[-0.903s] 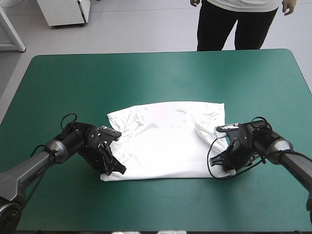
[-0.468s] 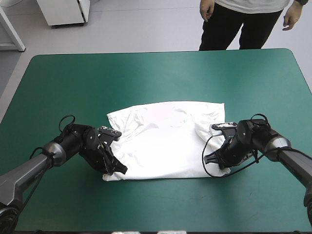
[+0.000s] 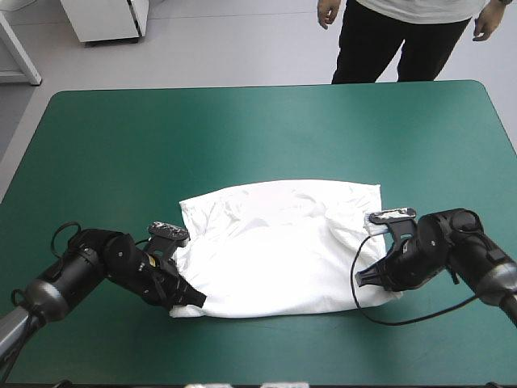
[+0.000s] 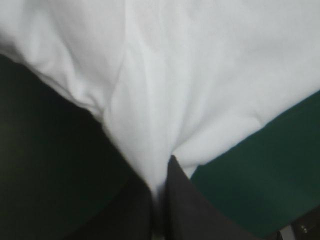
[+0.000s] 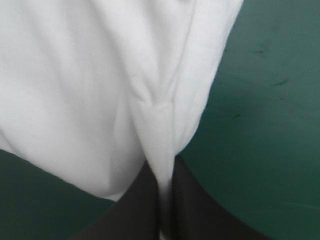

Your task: Fold the cloth

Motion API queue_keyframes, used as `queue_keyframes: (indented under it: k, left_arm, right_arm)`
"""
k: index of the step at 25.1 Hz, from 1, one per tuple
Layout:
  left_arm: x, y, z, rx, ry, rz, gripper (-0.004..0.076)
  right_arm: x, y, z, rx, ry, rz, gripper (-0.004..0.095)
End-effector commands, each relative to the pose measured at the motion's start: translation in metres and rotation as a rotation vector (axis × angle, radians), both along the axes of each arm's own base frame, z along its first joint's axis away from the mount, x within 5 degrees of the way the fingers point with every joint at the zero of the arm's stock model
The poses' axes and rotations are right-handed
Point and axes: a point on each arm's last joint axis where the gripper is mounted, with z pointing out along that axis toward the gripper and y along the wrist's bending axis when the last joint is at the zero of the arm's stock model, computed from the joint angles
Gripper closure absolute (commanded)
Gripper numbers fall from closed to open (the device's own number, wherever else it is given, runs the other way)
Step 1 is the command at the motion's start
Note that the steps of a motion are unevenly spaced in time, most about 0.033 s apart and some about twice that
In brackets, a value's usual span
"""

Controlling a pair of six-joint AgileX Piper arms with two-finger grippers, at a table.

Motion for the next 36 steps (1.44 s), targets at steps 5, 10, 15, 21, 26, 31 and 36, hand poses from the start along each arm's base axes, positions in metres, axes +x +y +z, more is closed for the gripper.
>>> queue_keyframes:
  k: [5,10,15,21,26,31,36]
  left_arm:
    - [-0.015,0.002,0.058,-0.094,-0.136,0.009,0.0734]
    - [-0.008,0.003,0.091,-0.103,-0.236,0.025,0.0734]
    - [0.000,0.006,0.116,-0.094,-0.359,0.044,0.0734]
    - [0.017,0.001,0.115,-0.106,-0.431,0.069,0.0734]
    - [0.046,-0.005,0.104,-0.057,-0.495,0.076,0.0734]
    - [0.082,-0.013,0.077,0.035,-0.529,0.077,0.0734]
    - [0.113,-0.018,0.048,0.113,-0.555,0.093,0.0734]
  right_arm:
    - [-0.022,-0.009,0.032,0.017,-0.101,-0.026,0.0921]
    - [-0.021,-0.009,0.053,0.044,-0.181,-0.037,0.0921]
    - [-0.002,-0.009,0.091,0.062,-0.392,-0.076,0.0921]
    - [0.027,-0.007,0.109,0.001,-0.492,-0.078,0.0921]
    - [0.058,0.000,0.110,-0.011,-0.555,-0.083,0.0922]
    - [0.095,0.011,0.087,-0.014,-0.562,-0.090,0.0922]
    - [0.126,0.021,0.049,-0.034,-0.512,-0.087,0.0921]
